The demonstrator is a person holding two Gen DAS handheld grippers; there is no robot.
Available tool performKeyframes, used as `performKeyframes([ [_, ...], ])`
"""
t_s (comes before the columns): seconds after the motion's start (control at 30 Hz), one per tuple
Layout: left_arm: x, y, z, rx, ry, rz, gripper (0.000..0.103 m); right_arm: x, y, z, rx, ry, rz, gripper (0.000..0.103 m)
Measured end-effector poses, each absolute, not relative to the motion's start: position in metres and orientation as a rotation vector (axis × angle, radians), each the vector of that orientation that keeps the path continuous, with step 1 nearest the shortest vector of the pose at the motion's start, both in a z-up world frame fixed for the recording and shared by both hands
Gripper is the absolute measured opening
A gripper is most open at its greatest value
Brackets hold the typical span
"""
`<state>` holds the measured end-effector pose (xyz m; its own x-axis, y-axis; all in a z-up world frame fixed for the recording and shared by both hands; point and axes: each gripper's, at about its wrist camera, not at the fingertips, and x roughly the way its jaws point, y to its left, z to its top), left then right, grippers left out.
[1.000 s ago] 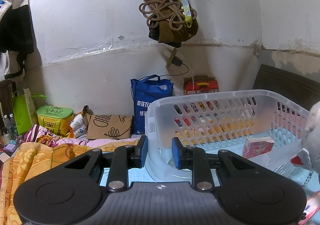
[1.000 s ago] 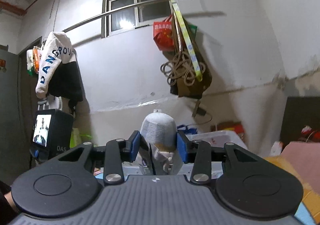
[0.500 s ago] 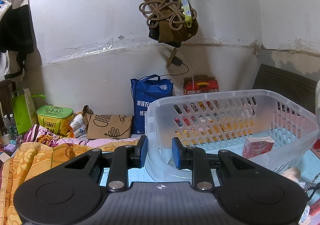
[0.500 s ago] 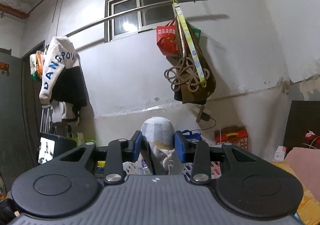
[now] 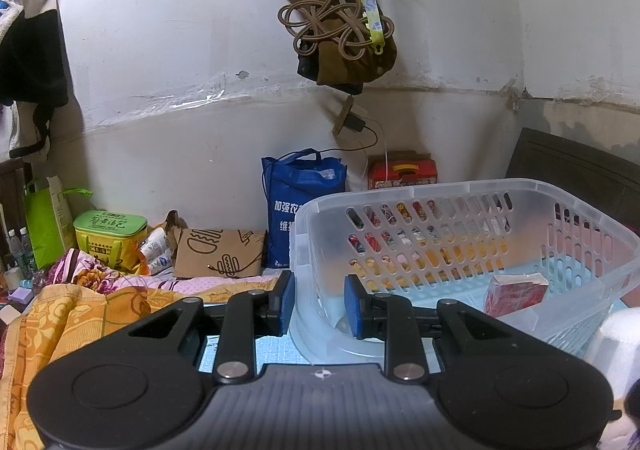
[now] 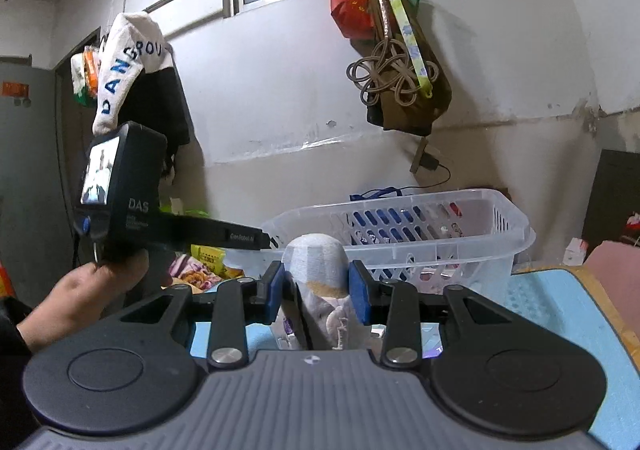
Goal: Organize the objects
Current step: 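Lift the grey plush toy over the basket and release it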
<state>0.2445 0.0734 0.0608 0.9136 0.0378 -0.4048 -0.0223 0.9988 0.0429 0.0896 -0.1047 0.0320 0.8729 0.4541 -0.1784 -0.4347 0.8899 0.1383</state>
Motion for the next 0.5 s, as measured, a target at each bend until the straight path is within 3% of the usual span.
performKeyframes([
  [0.5, 0.244, 0.073, 0.061, 0.037, 0.421, 0.035, 0.030, 0.072, -0.107, 0.061, 0.178, 0.177, 0.590, 0.038],
])
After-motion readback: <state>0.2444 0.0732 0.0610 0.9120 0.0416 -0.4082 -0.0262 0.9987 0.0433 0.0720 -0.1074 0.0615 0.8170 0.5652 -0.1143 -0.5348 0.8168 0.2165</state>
